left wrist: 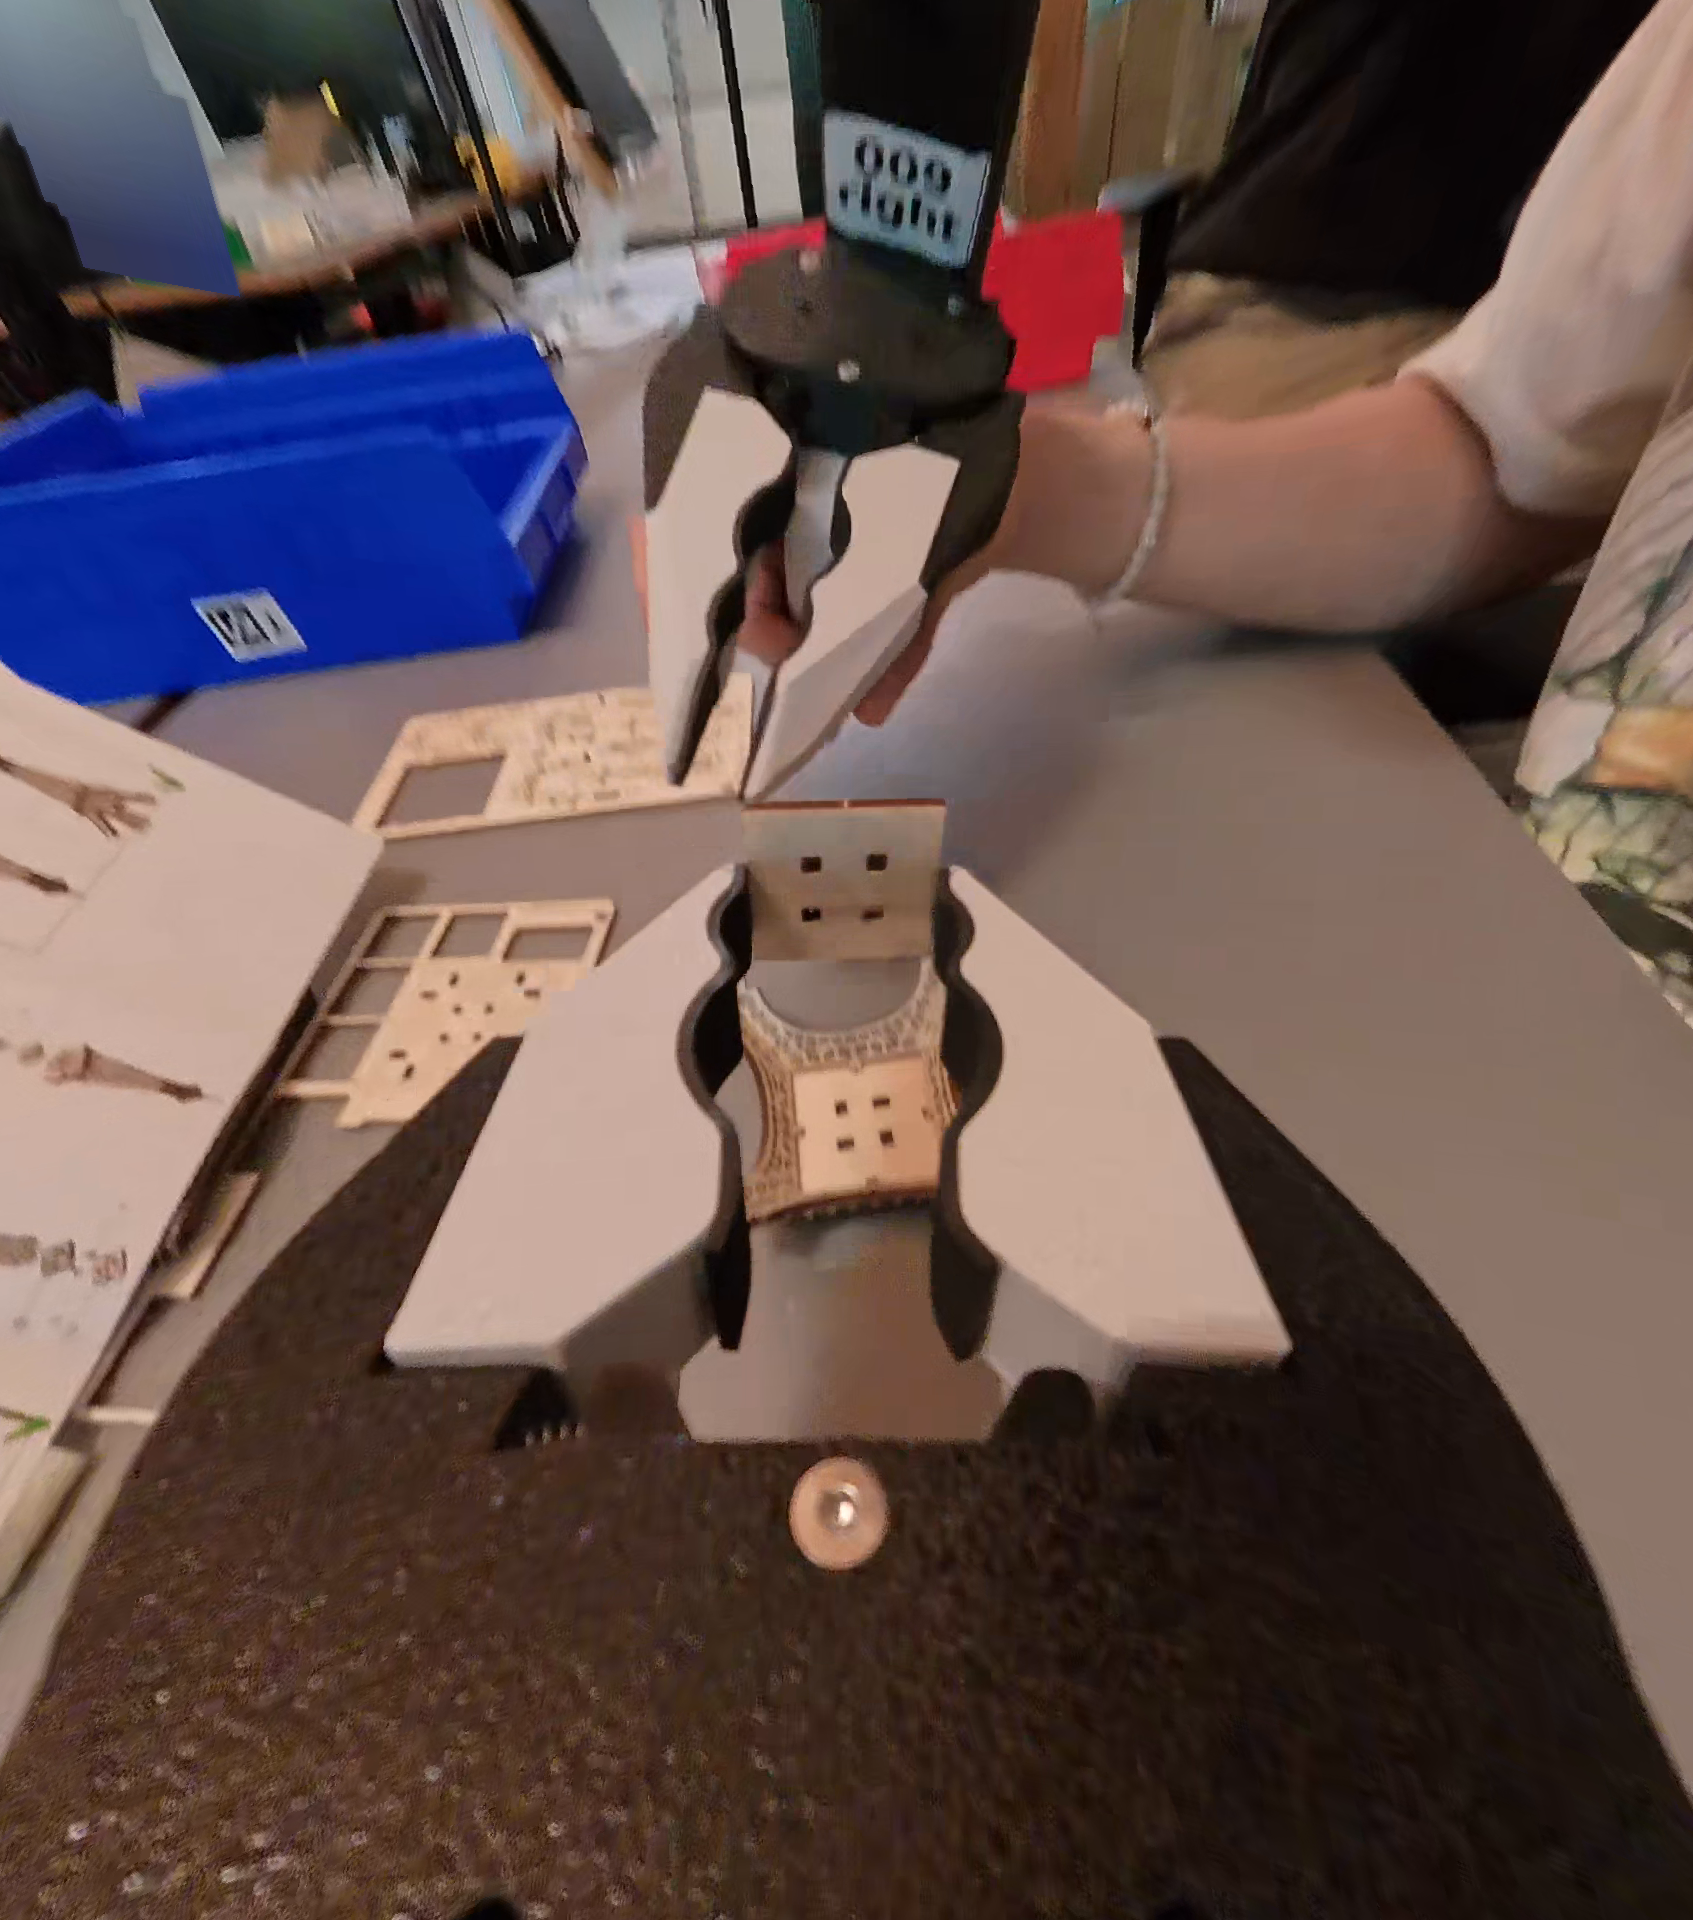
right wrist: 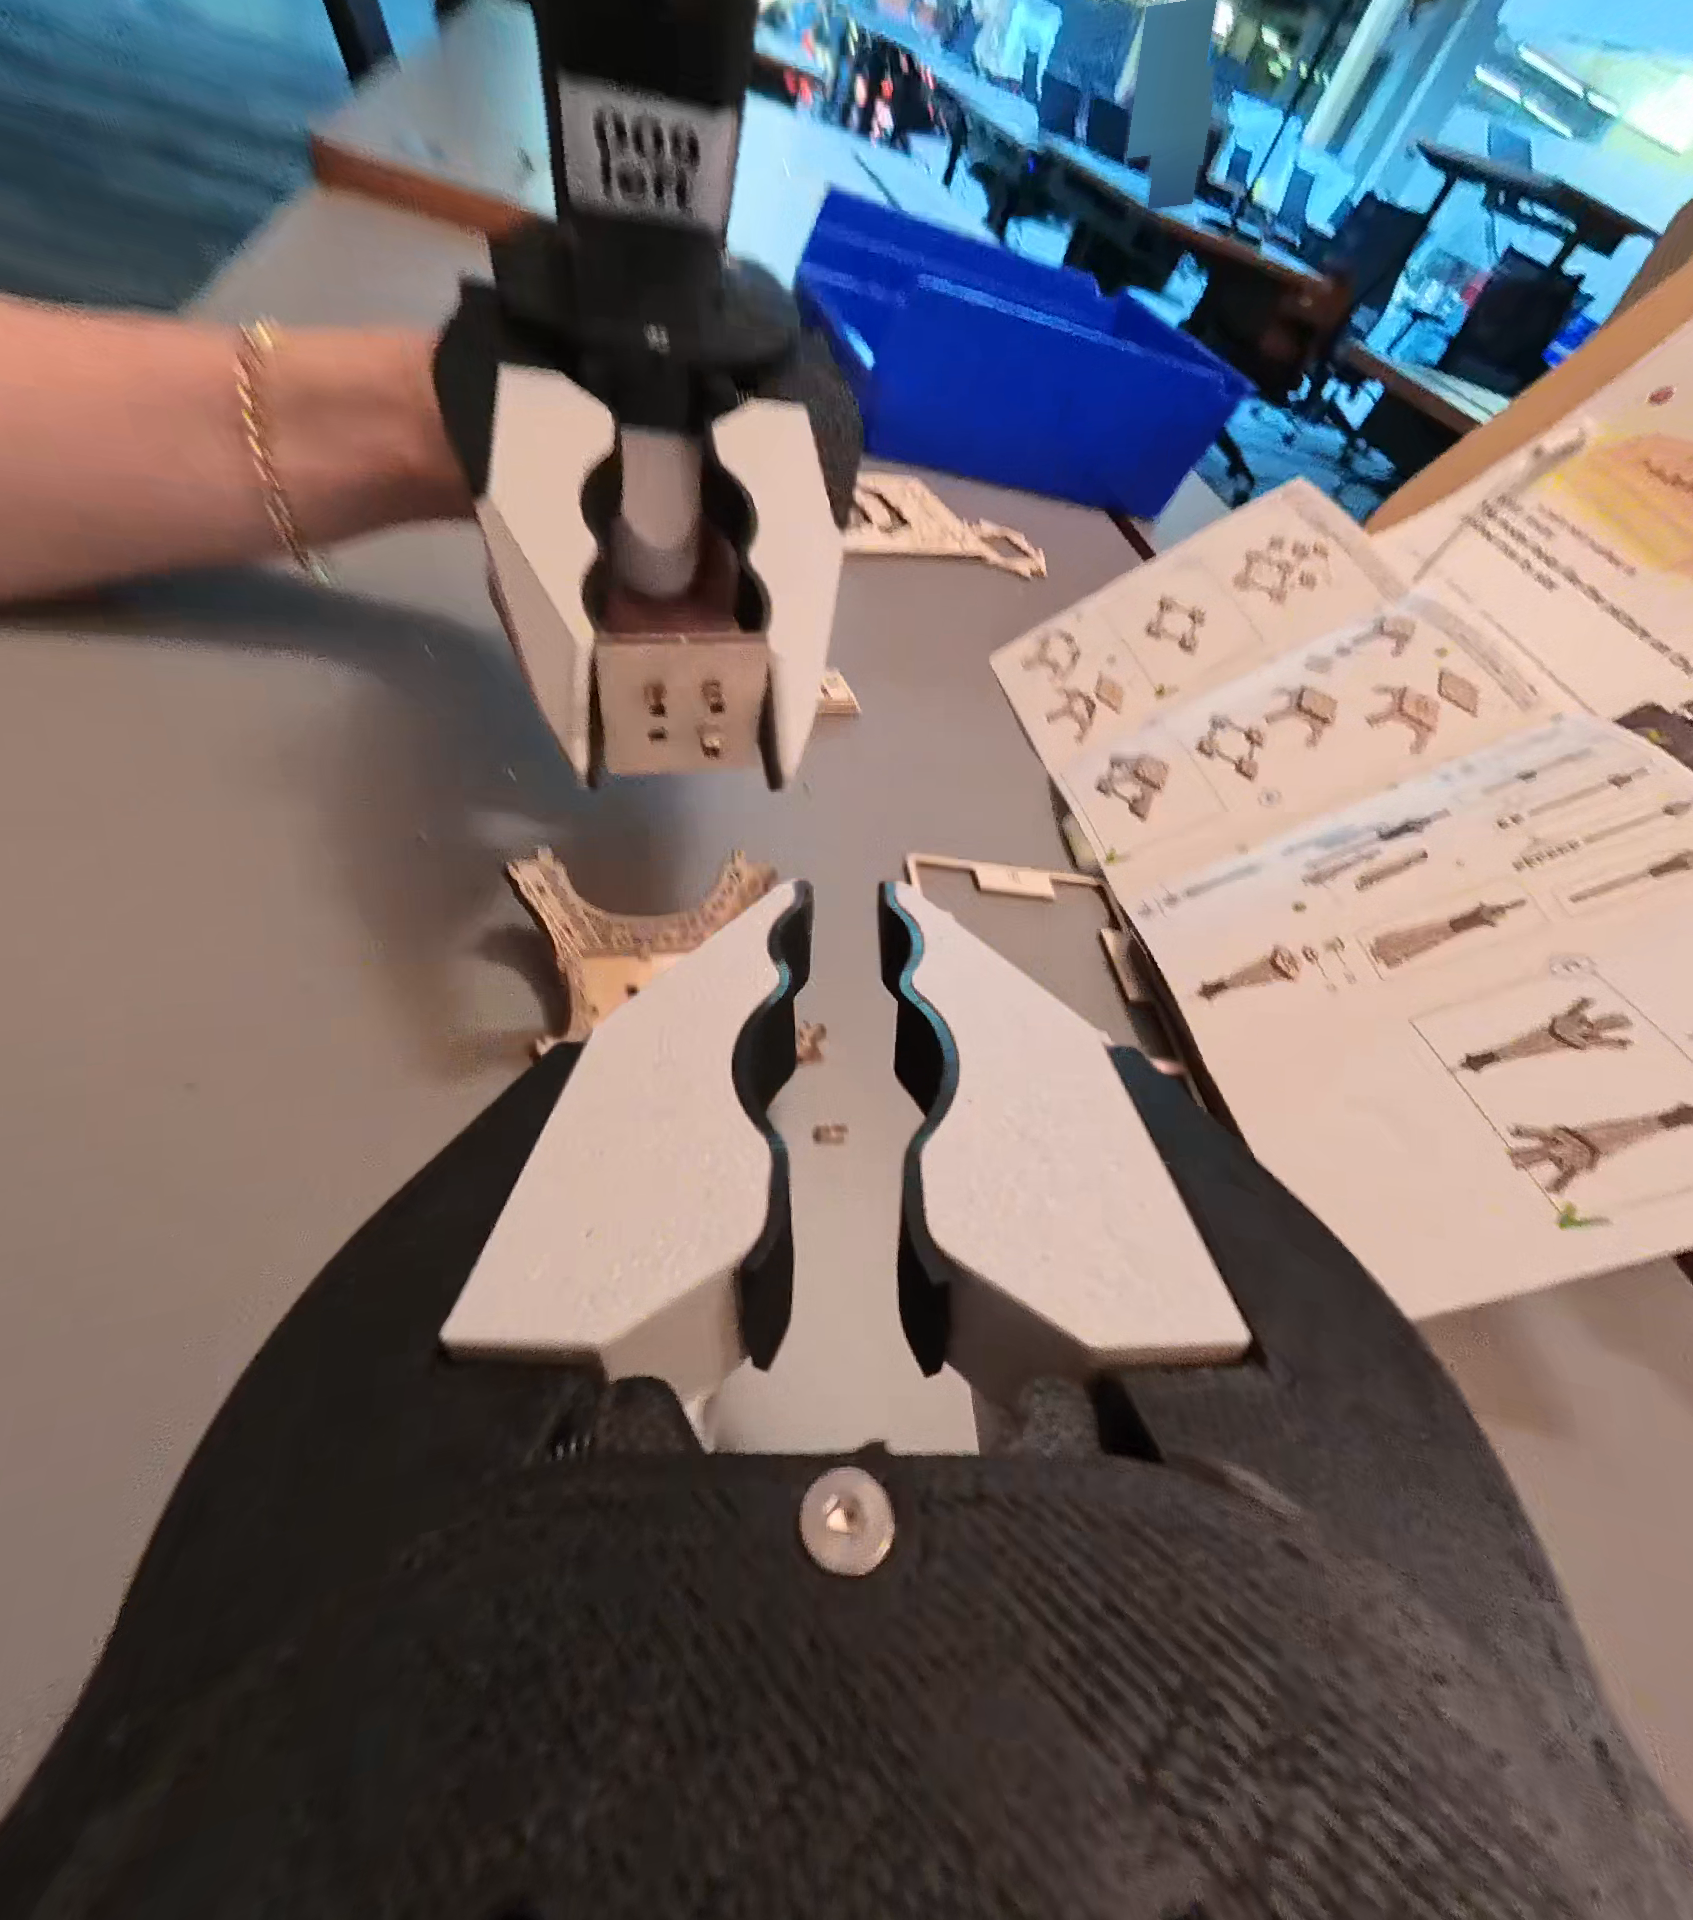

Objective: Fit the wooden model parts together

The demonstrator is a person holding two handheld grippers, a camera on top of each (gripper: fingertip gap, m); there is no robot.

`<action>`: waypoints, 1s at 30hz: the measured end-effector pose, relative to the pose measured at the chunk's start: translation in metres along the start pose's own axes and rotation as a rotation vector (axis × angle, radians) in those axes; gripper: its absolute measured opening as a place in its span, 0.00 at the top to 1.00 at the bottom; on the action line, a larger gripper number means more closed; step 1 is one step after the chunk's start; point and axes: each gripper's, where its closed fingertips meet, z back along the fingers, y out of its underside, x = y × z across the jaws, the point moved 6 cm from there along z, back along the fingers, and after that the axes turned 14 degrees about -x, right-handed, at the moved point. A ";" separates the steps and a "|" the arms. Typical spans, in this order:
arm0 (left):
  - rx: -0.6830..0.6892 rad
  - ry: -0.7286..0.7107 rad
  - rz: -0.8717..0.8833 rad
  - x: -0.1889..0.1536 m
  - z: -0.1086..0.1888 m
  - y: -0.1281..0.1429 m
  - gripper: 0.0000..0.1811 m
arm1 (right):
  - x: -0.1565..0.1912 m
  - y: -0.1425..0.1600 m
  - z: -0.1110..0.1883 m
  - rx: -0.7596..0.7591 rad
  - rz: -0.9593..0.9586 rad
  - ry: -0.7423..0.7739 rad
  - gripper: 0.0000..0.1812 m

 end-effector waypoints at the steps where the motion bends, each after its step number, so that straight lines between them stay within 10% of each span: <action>1: 0.038 0.002 0.013 0.000 0.000 0.004 0.82 | 0.000 0.005 0.000 0.025 0.021 0.010 0.94; 8: 0.175 0.012 0.091 -0.001 -0.002 0.020 0.82 | -0.005 0.029 0.006 0.110 0.113 0.105 0.96; 20: -0.177 0.123 0.213 -0.003 0.001 -0.002 0.82 | -0.007 0.028 0.012 0.019 0.149 0.184 0.97; 30: -0.123 0.104 0.200 -0.003 0.000 0.002 0.82 | 0.008 0.016 0.004 -0.088 0.052 0.075 0.96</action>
